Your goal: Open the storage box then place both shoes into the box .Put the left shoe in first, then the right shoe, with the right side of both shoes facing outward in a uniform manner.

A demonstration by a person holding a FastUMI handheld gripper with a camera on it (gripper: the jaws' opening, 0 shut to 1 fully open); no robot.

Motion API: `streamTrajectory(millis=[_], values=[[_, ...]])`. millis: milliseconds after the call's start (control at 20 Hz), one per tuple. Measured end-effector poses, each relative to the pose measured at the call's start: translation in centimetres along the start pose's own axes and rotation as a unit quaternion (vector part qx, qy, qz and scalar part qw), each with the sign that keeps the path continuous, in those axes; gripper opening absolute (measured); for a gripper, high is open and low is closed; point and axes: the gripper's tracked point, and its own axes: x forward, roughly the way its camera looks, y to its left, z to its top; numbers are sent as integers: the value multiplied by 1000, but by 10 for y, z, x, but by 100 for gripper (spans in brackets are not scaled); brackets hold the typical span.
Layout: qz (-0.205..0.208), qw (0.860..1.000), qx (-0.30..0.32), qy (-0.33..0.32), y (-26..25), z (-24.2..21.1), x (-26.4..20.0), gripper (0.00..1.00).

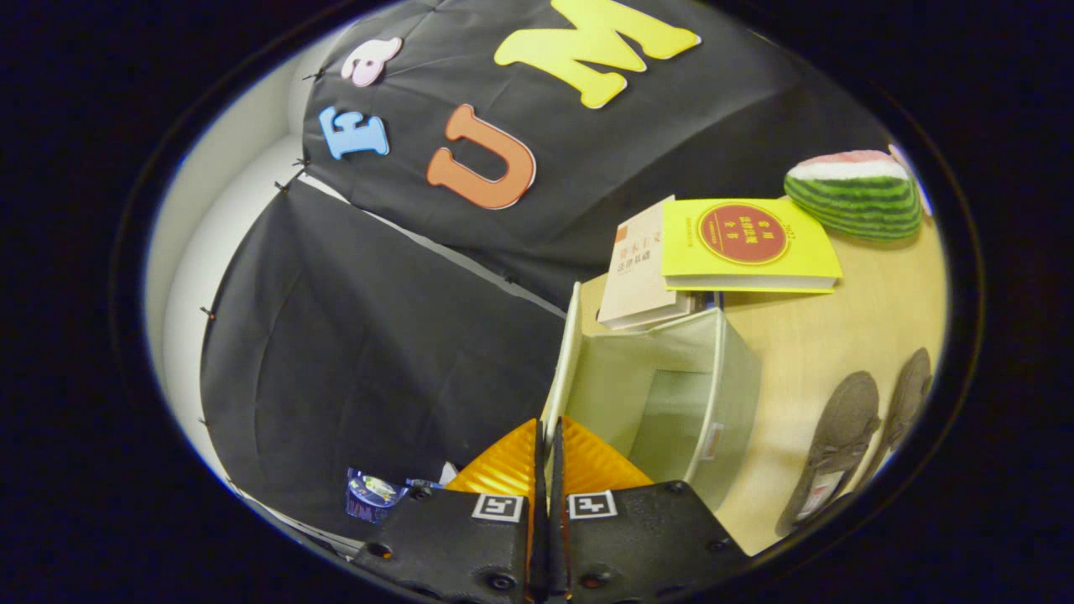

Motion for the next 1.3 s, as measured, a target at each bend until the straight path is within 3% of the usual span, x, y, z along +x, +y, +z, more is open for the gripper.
streamTrajectory(millis=[450, 700, 850, 1000, 1100, 1300], values=[[1, 999, -49, -19, 100, -12, 55, 8], [44, 999, -12, -13, 151, -31, 91, 12], [55, 998, -23, -13, 175, -43, 99, 49], [15, 998, -53, -20, 168, -49, 103, 93], [-28, 996, -82, -36, 151, -44, 99, 100], [-101, 989, -101, -45, 100, -35, 82, 100]])
